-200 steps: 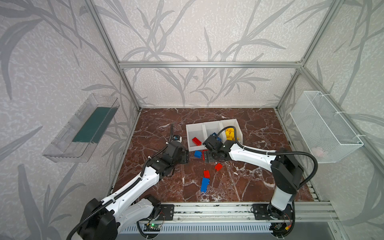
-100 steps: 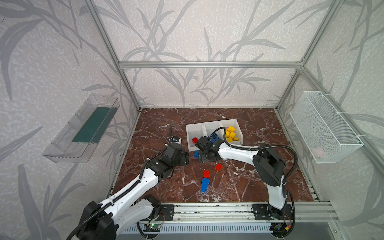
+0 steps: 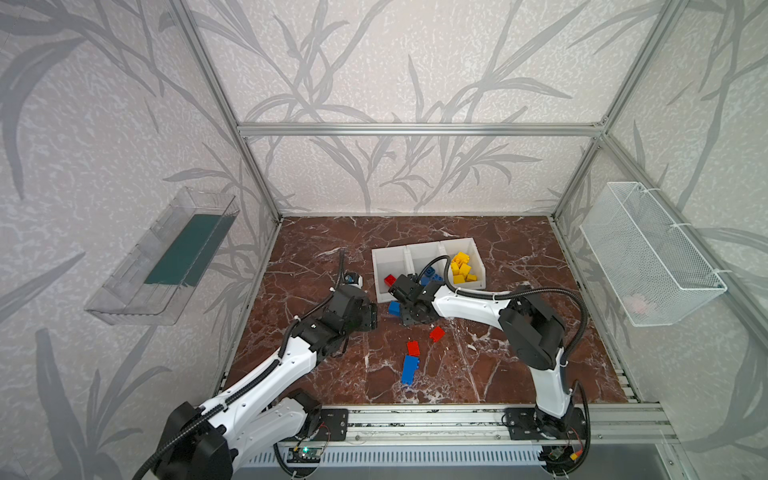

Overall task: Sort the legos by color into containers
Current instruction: 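Close the right gripper on the red brick and lift it, then carry the red brick into the compartment nearest the left arm and release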

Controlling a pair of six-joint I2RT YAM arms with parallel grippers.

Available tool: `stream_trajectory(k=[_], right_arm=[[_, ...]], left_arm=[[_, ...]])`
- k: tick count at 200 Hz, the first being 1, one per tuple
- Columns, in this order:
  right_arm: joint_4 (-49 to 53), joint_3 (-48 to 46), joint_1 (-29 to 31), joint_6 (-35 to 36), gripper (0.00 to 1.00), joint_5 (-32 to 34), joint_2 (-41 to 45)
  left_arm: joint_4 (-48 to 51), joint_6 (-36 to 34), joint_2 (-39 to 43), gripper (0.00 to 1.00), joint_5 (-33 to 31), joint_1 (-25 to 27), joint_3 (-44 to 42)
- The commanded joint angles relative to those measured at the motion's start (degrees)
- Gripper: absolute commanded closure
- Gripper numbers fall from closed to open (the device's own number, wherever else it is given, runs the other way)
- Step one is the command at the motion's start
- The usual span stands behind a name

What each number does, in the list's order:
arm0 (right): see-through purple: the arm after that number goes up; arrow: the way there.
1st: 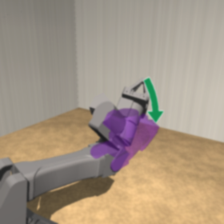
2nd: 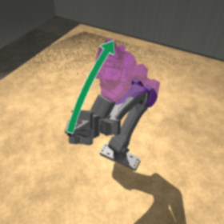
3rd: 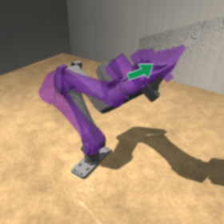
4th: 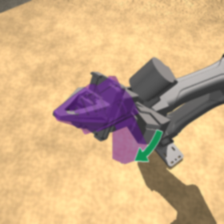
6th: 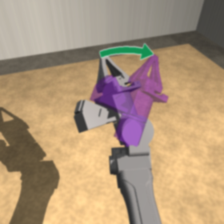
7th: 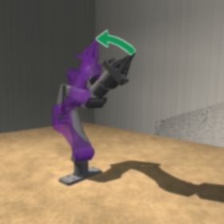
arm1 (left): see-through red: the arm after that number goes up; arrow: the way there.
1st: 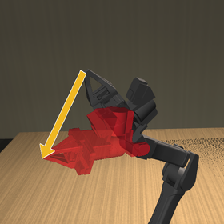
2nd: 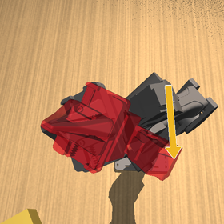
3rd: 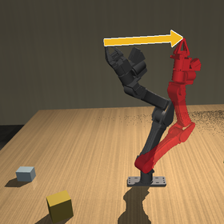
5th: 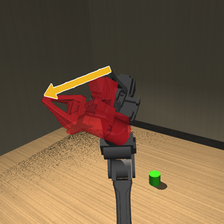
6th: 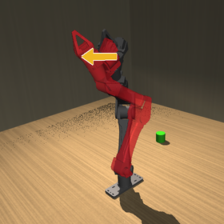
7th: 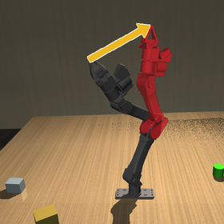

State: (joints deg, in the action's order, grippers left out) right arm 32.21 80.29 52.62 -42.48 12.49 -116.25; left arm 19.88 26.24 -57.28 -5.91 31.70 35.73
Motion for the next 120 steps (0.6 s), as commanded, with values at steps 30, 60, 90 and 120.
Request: stream_trajectory(k=[30, 60, 90, 120], right_arm=[[5.75, -0.38, 1.59, 3.35, 0.51, 1.59, 8.87], [6.17, 5.78, 1.16, 10.25, 0.52, 4.99, 10.46], [6.96, 16.25, -1.75, 15.92, 0.52, 3.49, 5.48], [9.4, 29.45, -3.19, 19.85, 0.52, 1.29, -4.37]], left_arm=[[0.42, 1.4, 1.68, 0.27, -1.18, -0.24, -1.69], [0.27, 1.4, 1.91, 0.27, -1.68, -0.29, -1.98], [0.38, 1.7, 2.17, 0.27, -1.11, -0.34, -2.19], [0.37, 1.79, 2.36, 0.27, -0.71, -0.3, -2.24]])
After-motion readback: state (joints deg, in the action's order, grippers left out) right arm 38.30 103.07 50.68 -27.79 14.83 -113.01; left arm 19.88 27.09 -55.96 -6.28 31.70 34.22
